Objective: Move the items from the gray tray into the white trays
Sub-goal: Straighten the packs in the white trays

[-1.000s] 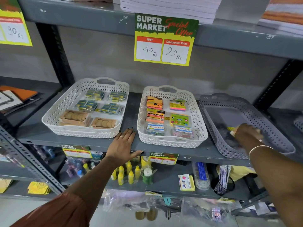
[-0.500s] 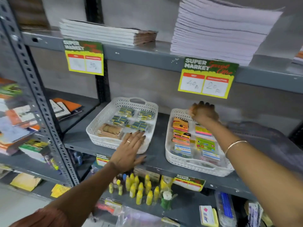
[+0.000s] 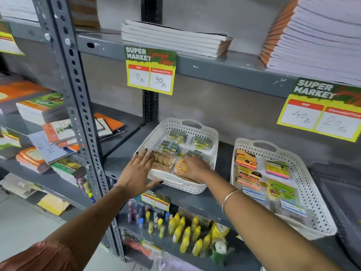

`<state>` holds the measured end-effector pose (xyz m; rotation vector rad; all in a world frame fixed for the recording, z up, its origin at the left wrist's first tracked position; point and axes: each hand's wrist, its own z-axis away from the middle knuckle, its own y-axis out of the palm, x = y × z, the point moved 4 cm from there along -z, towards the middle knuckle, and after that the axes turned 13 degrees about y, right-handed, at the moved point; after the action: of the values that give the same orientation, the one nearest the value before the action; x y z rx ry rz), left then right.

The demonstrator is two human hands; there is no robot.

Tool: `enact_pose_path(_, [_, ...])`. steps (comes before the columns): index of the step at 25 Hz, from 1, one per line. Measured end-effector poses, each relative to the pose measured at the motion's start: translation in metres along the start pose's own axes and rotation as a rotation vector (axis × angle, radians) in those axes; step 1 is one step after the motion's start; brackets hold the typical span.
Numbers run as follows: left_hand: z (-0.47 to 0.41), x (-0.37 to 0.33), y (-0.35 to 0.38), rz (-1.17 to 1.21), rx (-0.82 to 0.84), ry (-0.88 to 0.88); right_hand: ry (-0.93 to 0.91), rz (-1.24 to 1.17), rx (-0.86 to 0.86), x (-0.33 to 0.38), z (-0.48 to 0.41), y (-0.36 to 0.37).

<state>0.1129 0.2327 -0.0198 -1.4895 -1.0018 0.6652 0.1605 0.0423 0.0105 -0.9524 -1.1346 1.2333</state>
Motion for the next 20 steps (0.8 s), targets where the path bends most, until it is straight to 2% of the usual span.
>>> enact_pose_path(4, [-0.001, 0.0, 0.004, -0.01, -0.027, 0.0, -0.001, 0.084, 0.045, -0.001, -0.002, 0.006])
enact_pose_path(8, [0.001, -0.002, -0.001, 0.029, -0.039, 0.023, -0.023, 0.141, -0.013, -0.002, -0.001, 0.007])
enact_pose_path(10, [0.001, -0.001, -0.011, 0.195, -0.099, 0.029, -0.03, 0.127, -0.016, -0.003, 0.0, 0.007])
enact_pose_path(13, [-0.023, 0.011, -0.034, 0.501, -0.327, -0.099, -0.053, 0.085, 0.006, -0.003, 0.0, 0.006])
enact_pose_path(14, [-0.037, 0.017, -0.038, 0.515, -0.295, -0.106, -0.065, 0.069, 0.013, -0.001, 0.0, 0.006])
enact_pose_path(18, [-0.086, 0.015, -0.023, 0.233, 0.358, 0.179, -0.092, 0.05, -0.022, 0.001, -0.001, 0.007])
enact_pose_path(20, [-0.093, 0.014, -0.007, 0.17, 0.447, 0.254, -0.095, 0.046, -0.046, 0.0, -0.003, 0.008])
